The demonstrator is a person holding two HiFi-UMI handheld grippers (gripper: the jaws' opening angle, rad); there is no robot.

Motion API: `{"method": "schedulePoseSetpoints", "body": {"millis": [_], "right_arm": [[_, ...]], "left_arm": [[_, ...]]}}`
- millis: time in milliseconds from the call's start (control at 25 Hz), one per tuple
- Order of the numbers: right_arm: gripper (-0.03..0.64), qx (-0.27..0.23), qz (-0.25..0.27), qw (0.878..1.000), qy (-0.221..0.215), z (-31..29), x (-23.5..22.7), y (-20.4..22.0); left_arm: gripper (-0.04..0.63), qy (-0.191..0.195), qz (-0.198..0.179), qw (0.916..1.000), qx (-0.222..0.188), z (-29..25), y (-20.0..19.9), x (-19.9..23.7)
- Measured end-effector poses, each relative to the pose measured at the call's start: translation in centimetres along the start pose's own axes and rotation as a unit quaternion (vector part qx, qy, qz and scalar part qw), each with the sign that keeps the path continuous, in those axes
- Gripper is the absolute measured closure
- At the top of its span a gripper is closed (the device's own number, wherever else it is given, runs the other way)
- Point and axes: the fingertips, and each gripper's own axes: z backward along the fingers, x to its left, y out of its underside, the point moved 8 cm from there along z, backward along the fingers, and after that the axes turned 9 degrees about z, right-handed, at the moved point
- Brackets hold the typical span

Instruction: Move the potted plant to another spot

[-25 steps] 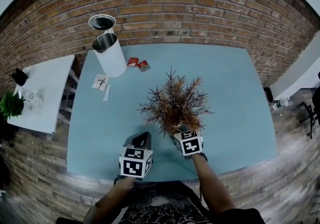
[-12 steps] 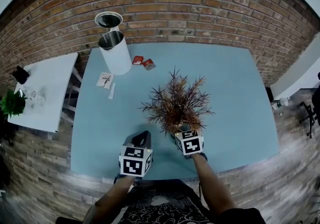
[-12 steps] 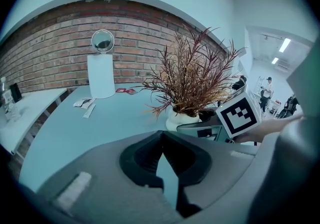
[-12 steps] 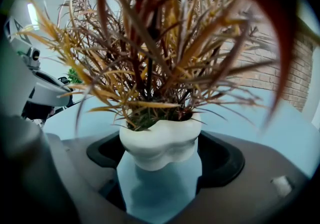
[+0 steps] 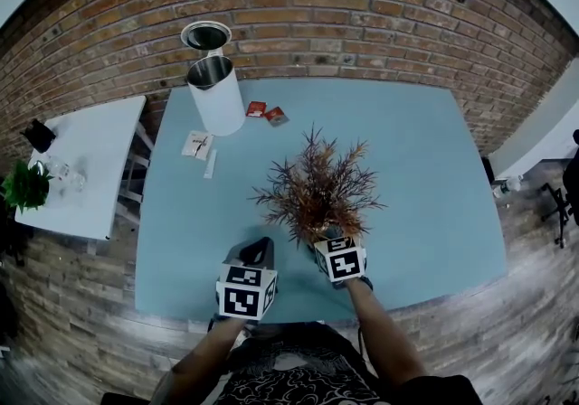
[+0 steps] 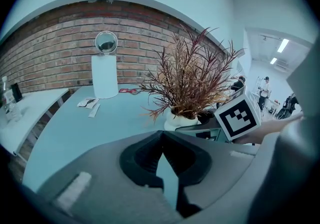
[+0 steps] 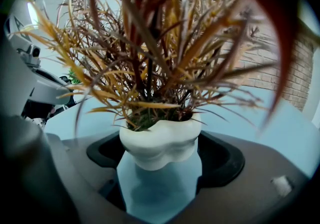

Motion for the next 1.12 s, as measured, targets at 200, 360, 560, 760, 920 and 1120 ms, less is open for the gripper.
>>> {"method": "schedulePoseSetpoints", "body": {"millis": [200, 360, 560, 760, 920, 1120], "right_arm": [[0.170, 0.000, 0.001, 1.000, 0.000, 0.0, 1.3, -0.3], [0.170, 0.002, 0.000, 1.000, 0.001, -0.1, 2.4, -0.4], [0.169, 0.004, 0.002, 1.000, -0.002, -0.2, 4.0, -0.6], [0.169, 0.005, 0.004, 1.000, -0.004, -0.3, 5.7, -0.9], [0.169, 0.008, 0.005, 1.000, -0.004, -0.4, 6.8, -1.1], [0.170, 0.007, 0.008, 1.000, -0.008, -0.5, 8.5, -1.3]], "left_arm": [[0.595, 0.002, 0.000, 1.0000, -0.003, 0.8, 0.2, 0.8], [0.595, 0.002, 0.001, 1.0000, -0.002, 1.5, 0.5, 1.6], [0.595, 0.002, 0.006, 1.0000, -0.006, 2.4, 1.0, 2.6], [0.595, 0.003, 0.011, 0.9999, -0.007, 3.5, 1.6, 3.7], [0.595, 0.001, 0.016, 0.9999, -0.006, 4.3, 2.4, 4.6], [0.595, 0.003, 0.018, 0.9998, -0.008, 5.2, 2.9, 5.3]]}}
